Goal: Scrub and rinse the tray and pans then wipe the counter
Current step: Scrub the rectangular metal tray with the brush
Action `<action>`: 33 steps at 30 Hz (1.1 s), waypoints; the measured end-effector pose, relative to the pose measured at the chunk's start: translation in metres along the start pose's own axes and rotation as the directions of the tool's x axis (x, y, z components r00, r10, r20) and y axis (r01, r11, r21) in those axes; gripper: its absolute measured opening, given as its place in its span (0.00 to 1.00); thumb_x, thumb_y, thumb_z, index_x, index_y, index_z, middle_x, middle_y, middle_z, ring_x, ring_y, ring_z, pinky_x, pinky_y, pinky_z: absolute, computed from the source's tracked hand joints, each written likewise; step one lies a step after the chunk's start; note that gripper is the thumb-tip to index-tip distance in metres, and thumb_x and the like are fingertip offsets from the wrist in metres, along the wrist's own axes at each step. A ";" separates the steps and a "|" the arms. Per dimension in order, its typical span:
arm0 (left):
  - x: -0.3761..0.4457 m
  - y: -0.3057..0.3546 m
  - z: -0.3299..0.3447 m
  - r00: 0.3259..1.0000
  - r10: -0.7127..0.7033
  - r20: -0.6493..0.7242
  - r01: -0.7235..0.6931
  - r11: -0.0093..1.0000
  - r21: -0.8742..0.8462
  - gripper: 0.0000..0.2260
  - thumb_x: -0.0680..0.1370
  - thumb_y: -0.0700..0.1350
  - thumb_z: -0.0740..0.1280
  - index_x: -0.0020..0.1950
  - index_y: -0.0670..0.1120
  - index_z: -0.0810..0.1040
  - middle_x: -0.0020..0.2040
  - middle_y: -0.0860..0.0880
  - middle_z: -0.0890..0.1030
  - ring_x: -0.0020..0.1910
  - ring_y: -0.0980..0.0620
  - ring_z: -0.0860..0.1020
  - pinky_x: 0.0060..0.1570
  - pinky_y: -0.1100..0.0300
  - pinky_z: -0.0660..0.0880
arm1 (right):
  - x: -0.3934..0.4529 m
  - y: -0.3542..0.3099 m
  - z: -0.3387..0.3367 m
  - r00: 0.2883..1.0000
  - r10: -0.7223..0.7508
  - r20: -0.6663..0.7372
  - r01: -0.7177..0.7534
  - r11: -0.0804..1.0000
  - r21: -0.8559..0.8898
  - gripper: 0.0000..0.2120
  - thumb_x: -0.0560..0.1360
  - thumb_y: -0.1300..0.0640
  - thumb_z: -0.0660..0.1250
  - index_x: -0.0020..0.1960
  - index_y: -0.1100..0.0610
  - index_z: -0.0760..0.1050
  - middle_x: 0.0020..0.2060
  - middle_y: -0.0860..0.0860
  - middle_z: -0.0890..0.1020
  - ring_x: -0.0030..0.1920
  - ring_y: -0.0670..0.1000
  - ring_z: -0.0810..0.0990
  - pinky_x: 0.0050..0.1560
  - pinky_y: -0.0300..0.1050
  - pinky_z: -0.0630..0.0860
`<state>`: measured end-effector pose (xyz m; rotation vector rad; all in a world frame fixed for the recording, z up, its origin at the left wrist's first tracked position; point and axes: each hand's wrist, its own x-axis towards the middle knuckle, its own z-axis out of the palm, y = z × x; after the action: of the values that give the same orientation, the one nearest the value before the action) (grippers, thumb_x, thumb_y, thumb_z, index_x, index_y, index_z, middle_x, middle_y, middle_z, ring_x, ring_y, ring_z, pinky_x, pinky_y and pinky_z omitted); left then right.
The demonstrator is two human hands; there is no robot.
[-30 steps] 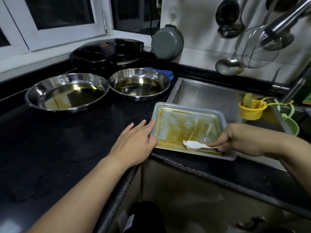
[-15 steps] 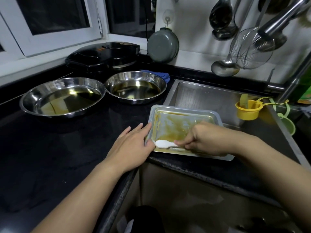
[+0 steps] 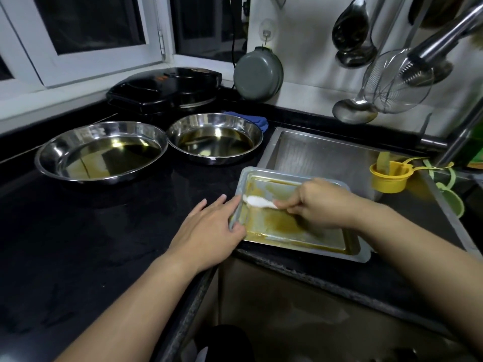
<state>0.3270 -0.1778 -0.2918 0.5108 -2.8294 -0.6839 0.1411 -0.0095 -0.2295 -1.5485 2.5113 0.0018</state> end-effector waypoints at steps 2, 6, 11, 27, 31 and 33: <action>-0.001 0.003 -0.003 1.000 -0.014 -0.018 0.013 1.000 -0.025 0.30 0.80 0.52 0.61 0.82 0.57 0.59 0.81 0.57 0.62 0.79 0.65 0.52 0.79 0.63 0.43 | 0.019 0.003 -0.003 0.992 0.074 -0.104 -0.083 0.992 -0.092 0.15 0.84 0.47 0.59 0.68 0.36 0.75 0.48 0.48 0.81 0.45 0.53 0.79 0.42 0.47 0.72; -0.005 0.009 -0.011 0.999 -0.042 -0.027 0.041 0.998 -0.047 0.30 0.78 0.52 0.64 0.80 0.59 0.63 0.81 0.57 0.62 0.80 0.63 0.52 0.76 0.66 0.43 | 0.036 -0.005 -0.002 0.965 0.080 -0.249 -0.150 0.949 -0.276 0.19 0.84 0.48 0.53 0.70 0.43 0.75 0.49 0.52 0.78 0.45 0.58 0.79 0.43 0.51 0.74; -0.009 0.016 -0.019 0.995 -0.096 0.004 0.096 0.993 -0.069 0.29 0.80 0.50 0.62 0.81 0.62 0.60 0.82 0.57 0.59 0.79 0.63 0.51 0.74 0.67 0.44 | 0.015 0.013 -0.002 0.965 0.049 -0.257 -0.141 0.925 -0.352 0.18 0.85 0.49 0.53 0.72 0.39 0.70 0.44 0.49 0.72 0.42 0.57 0.76 0.40 0.48 0.69; -0.008 0.015 -0.017 0.995 -0.093 0.024 0.094 0.993 -0.068 0.29 0.81 0.49 0.62 0.82 0.60 0.59 0.81 0.59 0.59 0.78 0.64 0.50 0.71 0.70 0.41 | 0.029 -0.013 0.002 0.960 0.070 -0.271 -0.160 0.931 -0.327 0.19 0.84 0.52 0.55 0.72 0.43 0.72 0.50 0.54 0.78 0.50 0.60 0.80 0.42 0.49 0.70; -0.006 0.012 -0.011 0.997 -0.075 -0.016 0.075 0.996 -0.038 0.29 0.81 0.46 0.60 0.81 0.61 0.60 0.81 0.60 0.61 0.79 0.64 0.52 0.71 0.70 0.40 | -0.005 0.009 -0.002 0.975 0.093 -0.202 -0.163 0.918 -0.363 0.21 0.84 0.53 0.55 0.75 0.40 0.67 0.43 0.49 0.70 0.50 0.59 0.80 0.43 0.49 0.72; -0.005 0.010 -0.006 0.997 -0.074 -0.039 0.073 0.997 -0.027 0.30 0.80 0.47 0.60 0.81 0.60 0.60 0.80 0.60 0.63 0.80 0.64 0.53 0.75 0.66 0.41 | -0.025 0.025 0.000 0.973 0.148 -0.177 -0.205 0.907 -0.367 0.18 0.84 0.49 0.56 0.73 0.40 0.70 0.40 0.47 0.70 0.50 0.57 0.81 0.42 0.48 0.73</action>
<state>0.3301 -0.1705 -0.2821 0.6198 -2.7735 -0.7139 0.1299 0.0239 -0.2277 -1.4834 2.8936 0.4500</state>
